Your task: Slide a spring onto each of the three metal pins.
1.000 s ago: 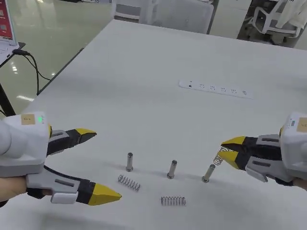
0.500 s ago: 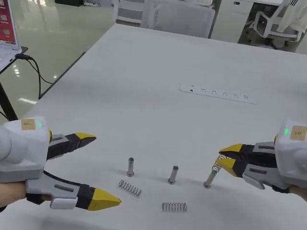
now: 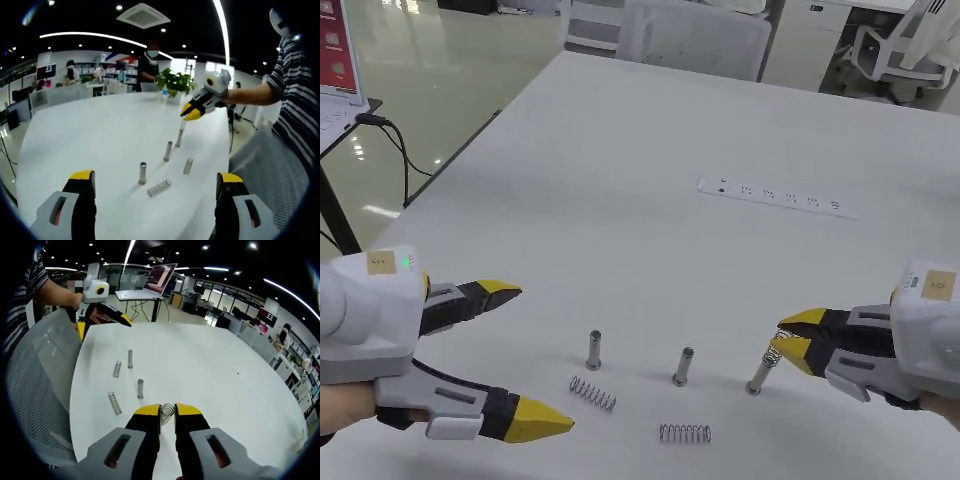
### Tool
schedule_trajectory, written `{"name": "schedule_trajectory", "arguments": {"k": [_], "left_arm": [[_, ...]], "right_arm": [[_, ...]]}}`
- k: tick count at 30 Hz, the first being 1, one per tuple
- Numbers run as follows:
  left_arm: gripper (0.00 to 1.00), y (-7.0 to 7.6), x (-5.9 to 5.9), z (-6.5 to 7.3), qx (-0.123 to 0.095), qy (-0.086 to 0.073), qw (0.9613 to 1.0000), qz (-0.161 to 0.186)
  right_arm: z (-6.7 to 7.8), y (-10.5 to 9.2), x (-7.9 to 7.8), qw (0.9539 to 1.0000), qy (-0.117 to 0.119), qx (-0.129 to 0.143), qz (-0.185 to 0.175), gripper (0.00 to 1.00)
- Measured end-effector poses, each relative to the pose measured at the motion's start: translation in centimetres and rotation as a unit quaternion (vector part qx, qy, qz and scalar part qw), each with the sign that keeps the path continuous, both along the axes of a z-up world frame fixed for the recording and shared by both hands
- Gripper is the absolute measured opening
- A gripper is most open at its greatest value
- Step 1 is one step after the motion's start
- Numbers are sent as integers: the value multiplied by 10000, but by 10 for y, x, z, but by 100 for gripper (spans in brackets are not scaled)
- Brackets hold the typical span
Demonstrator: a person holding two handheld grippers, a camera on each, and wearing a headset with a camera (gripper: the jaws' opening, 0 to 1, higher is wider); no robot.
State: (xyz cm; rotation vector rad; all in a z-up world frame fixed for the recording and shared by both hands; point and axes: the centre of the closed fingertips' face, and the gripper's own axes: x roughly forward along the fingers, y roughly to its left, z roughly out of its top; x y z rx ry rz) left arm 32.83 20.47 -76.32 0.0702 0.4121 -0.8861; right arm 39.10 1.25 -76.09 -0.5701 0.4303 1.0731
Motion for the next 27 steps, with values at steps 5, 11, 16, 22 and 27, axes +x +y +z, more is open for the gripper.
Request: {"name": "schedule_trajectory", "arguments": {"k": [5, 11, 16, 22, 27], "left_arm": [[98, 0, -1, -1, 1, 13, 10000, -5], [98, -1, -1, -1, 1, 13, 10000, -9], [98, -1, -1, -1, 1, 25, 10000, -14], [98, -1, -1, -2, 14, 33, 10000, -5], [98, -2, -1, -3, 18, 45, 10000, -14]], "right_arm": [[-2, 0, 0, 10000, 1, -20, 10, 7], [-6, 0, 1, 10000, 16, -78, 13, 7], [-12, 1, 2, 10000, 56, -65, 0, 7], [-24, 2, 4, 9998, 98, -182, 12, 7], [-37, 1, 6, 9994, 195, -269, -24, 8]]}}
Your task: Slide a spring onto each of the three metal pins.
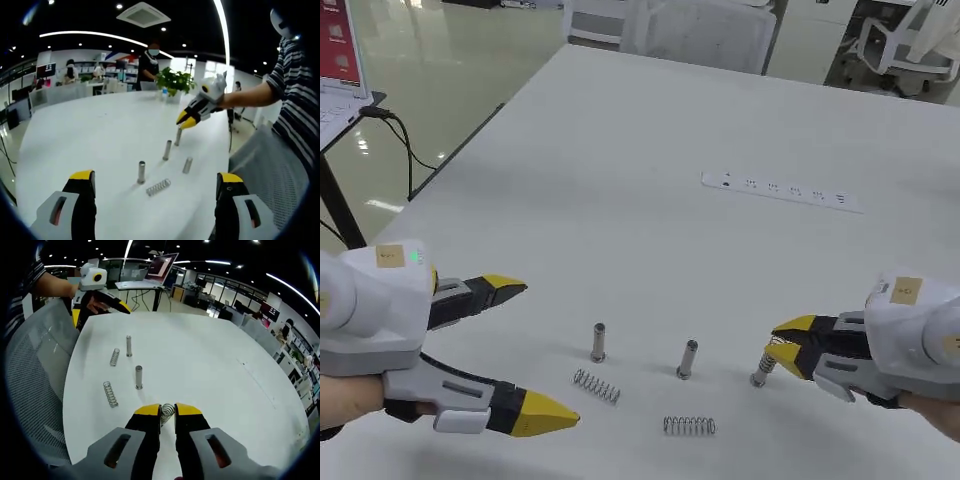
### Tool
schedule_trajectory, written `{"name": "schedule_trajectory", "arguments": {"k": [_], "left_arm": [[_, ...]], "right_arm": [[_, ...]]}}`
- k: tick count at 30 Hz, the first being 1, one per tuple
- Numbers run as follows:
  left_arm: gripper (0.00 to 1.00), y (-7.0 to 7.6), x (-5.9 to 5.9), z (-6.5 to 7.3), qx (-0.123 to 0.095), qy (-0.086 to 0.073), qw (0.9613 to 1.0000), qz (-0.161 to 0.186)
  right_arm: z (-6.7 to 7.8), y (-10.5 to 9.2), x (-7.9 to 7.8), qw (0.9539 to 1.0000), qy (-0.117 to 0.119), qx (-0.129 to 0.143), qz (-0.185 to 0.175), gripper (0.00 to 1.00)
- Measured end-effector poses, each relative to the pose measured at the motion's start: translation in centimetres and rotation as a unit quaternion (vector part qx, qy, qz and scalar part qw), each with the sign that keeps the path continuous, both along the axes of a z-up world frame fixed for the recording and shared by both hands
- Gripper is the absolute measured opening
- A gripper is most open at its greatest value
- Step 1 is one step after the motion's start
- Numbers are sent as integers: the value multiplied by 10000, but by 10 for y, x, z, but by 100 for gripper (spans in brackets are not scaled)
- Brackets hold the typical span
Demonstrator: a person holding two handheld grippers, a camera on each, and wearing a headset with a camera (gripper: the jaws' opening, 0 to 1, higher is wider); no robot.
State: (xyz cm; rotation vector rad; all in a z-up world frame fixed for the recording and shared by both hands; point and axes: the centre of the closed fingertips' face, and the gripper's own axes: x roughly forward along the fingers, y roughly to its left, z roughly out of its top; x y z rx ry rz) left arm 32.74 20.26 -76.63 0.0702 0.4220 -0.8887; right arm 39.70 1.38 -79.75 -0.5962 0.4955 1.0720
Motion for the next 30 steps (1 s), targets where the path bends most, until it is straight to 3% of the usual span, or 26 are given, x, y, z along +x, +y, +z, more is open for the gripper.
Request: {"name": "schedule_trajectory", "arguments": {"k": [13, 22, 30], "left_arm": [[98, 0, -1, 0, -17, 4, 10000, 20], [98, -3, -1, 1, -39, -6, 10000, 4], [97, -2, 0, 2, -29, -6, 10000, -10]], "right_arm": [[-21, -3, -4, 9998, 127, -162, -84, 8], [-20, -3, -2, 9995, 240, -106, -162, 9], [-12, -4, -1, 9996, 179, -53, -215, 14]]}}
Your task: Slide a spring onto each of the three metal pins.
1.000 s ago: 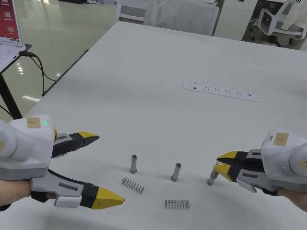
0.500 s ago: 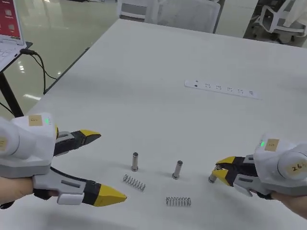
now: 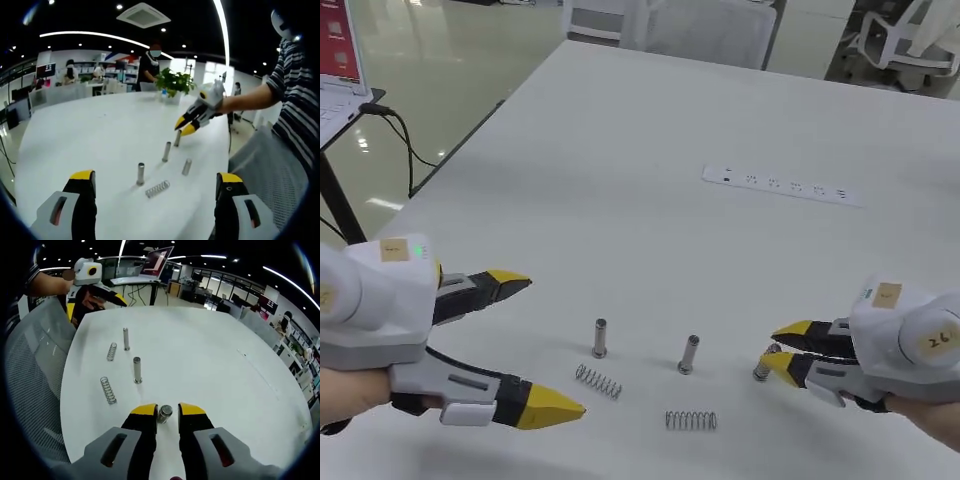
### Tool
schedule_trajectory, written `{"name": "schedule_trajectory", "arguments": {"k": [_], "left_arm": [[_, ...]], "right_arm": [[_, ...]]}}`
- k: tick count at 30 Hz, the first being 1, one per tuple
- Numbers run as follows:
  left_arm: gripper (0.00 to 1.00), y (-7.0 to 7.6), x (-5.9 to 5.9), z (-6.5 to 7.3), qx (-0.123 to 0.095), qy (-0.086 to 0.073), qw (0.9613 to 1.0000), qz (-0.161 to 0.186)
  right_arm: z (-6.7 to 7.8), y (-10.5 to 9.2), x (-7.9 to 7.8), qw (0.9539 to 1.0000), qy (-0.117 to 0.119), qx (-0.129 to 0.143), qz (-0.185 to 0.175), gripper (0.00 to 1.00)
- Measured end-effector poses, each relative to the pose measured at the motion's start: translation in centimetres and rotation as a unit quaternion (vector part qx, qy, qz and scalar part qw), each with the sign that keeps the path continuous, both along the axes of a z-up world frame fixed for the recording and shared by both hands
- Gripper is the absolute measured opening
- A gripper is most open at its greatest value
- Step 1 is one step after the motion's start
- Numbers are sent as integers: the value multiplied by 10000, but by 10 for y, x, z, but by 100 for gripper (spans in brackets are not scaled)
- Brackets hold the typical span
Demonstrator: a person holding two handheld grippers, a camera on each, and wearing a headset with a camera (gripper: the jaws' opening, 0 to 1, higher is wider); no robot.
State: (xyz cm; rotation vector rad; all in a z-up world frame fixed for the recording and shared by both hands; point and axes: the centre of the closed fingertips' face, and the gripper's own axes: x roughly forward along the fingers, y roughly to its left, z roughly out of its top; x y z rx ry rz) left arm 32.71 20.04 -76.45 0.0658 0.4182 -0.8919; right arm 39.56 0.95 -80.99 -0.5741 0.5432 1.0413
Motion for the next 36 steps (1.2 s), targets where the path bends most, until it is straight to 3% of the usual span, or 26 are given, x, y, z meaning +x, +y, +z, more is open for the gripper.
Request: {"name": "schedule_trajectory", "arguments": {"k": [11, 24, 36], "left_arm": [[97, -1, 1, 0, -5, -1, 10000, -10], [97, 0, 0, 0, 28, 7, 10000, -13], [96, -1, 1, 4, 20, -36, 10000, -37]], "right_arm": [[28, 9, -7, 9994, -167, 252, 153, 14], [47, 27, -21, 9978, -307, 416, 413, 13], [47, 47, -40, 9945, -316, 212, 974, 13]]}}
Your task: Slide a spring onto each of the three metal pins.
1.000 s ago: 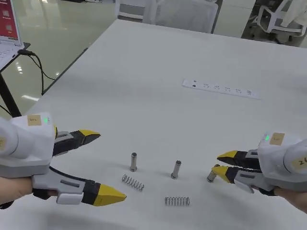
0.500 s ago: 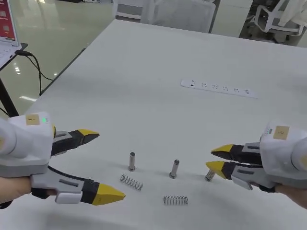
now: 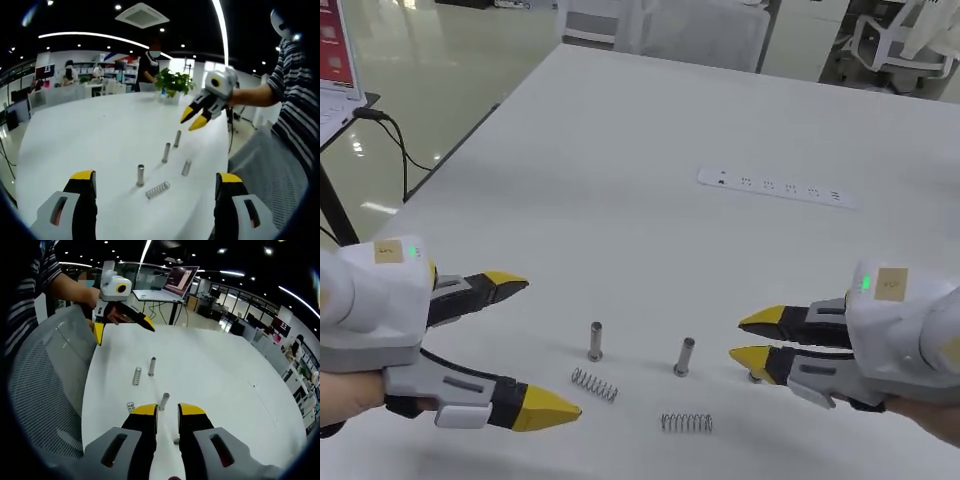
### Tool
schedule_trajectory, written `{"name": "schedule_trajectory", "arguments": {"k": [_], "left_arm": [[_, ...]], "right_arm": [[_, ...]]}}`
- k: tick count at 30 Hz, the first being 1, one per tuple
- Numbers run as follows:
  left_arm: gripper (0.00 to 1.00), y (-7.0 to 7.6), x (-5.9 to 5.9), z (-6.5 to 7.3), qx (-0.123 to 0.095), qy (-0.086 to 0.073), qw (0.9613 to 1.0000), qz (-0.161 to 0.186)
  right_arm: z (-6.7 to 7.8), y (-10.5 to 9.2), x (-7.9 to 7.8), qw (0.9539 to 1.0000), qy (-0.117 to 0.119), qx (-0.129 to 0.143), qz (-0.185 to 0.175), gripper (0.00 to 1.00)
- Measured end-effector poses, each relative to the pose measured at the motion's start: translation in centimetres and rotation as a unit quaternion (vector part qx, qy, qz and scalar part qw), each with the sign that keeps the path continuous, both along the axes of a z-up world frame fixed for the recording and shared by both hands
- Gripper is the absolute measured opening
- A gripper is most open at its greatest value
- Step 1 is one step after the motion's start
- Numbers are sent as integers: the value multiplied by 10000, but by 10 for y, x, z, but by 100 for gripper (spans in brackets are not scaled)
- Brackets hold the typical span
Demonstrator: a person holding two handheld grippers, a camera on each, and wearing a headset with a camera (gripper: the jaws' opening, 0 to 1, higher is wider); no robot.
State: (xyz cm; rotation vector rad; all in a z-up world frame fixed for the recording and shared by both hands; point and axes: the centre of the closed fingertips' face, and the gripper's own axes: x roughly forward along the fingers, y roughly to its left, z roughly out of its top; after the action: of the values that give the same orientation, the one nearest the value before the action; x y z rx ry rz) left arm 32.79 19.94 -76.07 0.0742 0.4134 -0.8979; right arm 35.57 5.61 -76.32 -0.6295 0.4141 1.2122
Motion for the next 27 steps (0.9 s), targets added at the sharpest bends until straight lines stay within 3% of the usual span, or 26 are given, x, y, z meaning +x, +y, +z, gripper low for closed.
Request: {"name": "schedule_trajectory", "arguments": {"k": [13, 27], "left_arm": [[96, 2, 0, 1, 10, 0, 10000, 20], [96, 3, -2, -1, 26, 26, 10000, 44]], "right_arm": [[-29, 13, -27, 9949, 14, -632, 780, 13], [-63, 18, -40, 9886, 186, -1006, 1109, 12]]}}
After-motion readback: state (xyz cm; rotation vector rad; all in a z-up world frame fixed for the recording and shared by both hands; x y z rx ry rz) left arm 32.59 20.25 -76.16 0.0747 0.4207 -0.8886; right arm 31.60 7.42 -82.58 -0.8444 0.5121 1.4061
